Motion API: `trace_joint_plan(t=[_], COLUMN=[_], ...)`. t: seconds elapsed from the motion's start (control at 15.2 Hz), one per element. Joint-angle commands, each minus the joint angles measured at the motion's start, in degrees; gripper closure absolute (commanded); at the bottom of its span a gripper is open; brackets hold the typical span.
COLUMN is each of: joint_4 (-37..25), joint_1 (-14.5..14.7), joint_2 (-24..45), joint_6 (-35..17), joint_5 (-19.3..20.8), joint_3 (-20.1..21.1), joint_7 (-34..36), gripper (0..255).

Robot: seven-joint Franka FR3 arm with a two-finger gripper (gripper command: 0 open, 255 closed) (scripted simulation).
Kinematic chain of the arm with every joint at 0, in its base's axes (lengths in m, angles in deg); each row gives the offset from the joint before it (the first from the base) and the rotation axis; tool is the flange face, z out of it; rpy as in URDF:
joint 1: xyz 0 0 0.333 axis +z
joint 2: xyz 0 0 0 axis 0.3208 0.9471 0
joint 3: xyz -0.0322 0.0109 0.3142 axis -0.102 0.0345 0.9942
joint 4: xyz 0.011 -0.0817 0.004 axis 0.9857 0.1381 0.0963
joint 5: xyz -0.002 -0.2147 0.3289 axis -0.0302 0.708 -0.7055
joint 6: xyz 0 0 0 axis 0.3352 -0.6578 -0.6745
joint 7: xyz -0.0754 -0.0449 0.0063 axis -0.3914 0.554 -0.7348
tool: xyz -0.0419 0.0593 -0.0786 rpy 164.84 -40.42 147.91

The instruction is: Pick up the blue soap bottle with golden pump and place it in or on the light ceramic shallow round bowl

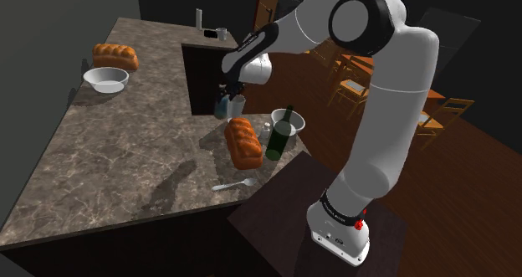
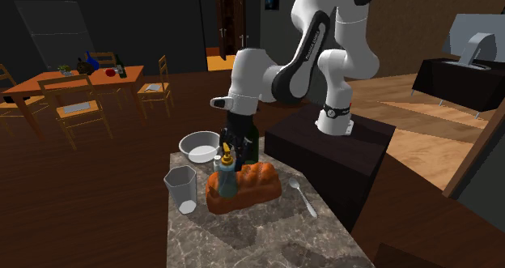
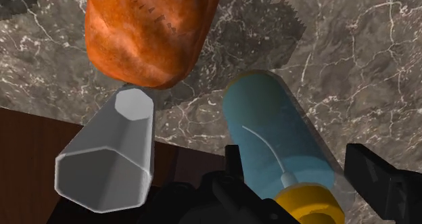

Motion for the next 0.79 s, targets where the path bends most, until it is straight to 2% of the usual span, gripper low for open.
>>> trace_joint_plan(t=[0.0, 0.73], joint_4=[1.0, 2.8], joint_1=[-2.6, -16.1], joint_2=[-1.0, -4.1], joint_6=[0.4, 5.0], joint_5=[-1.4, -8.7], joint_3=[0.3, -0.2], joint_7=[-3.6, -23.6], gripper=[255, 255])
